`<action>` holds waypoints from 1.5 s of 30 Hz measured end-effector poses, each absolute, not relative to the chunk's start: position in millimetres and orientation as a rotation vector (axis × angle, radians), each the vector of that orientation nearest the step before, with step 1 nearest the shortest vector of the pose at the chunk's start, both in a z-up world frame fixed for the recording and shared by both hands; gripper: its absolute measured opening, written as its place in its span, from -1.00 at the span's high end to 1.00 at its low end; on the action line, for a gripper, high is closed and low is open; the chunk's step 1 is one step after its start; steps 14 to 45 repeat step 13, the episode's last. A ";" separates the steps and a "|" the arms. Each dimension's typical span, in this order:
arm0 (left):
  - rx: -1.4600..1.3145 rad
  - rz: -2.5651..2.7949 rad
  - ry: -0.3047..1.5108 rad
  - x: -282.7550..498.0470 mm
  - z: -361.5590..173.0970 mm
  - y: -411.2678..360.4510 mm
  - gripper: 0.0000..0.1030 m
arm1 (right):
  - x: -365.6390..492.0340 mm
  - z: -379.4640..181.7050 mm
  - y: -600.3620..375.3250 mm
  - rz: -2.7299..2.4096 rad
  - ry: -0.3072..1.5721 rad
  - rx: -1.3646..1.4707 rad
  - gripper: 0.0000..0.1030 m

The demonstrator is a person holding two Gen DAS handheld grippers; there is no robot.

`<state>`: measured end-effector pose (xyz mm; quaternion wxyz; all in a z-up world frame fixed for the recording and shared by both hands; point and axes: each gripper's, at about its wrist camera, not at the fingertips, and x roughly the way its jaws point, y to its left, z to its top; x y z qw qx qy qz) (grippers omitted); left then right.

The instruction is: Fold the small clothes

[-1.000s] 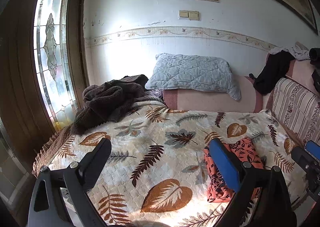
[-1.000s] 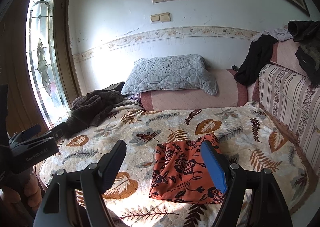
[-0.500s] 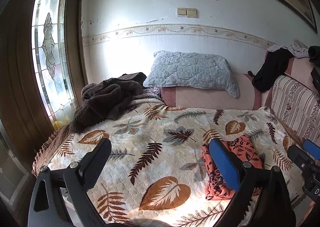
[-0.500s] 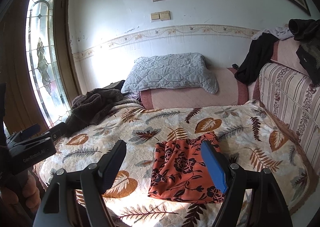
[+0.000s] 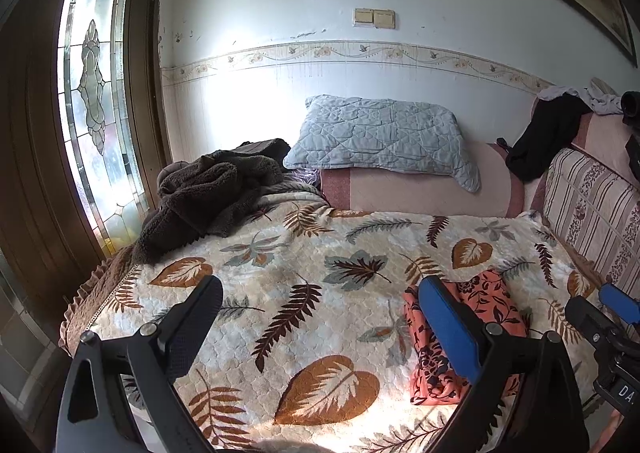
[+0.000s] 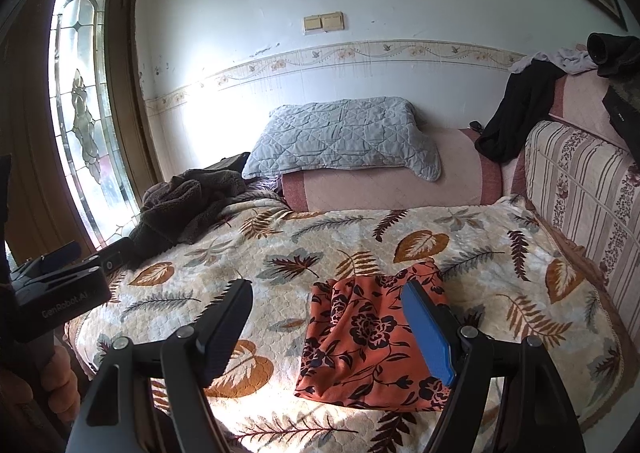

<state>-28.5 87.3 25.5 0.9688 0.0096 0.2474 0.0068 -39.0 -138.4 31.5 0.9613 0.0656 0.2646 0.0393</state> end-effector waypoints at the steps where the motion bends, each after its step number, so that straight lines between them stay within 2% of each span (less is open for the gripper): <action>1: 0.020 0.015 0.501 -27.1 25.1 87.2 -0.91 | -36.7 30.8 -138.0 0.082 0.537 0.132 -0.54; 13: 0.006 0.017 0.545 12.7 4.3 85.0 -0.91 | 10.6 -3.4 -150.9 0.080 0.592 0.163 -0.54; 45: 0.006 0.017 0.545 12.7 4.3 85.0 -0.91 | 10.6 -3.4 -150.9 0.080 0.592 0.163 -0.54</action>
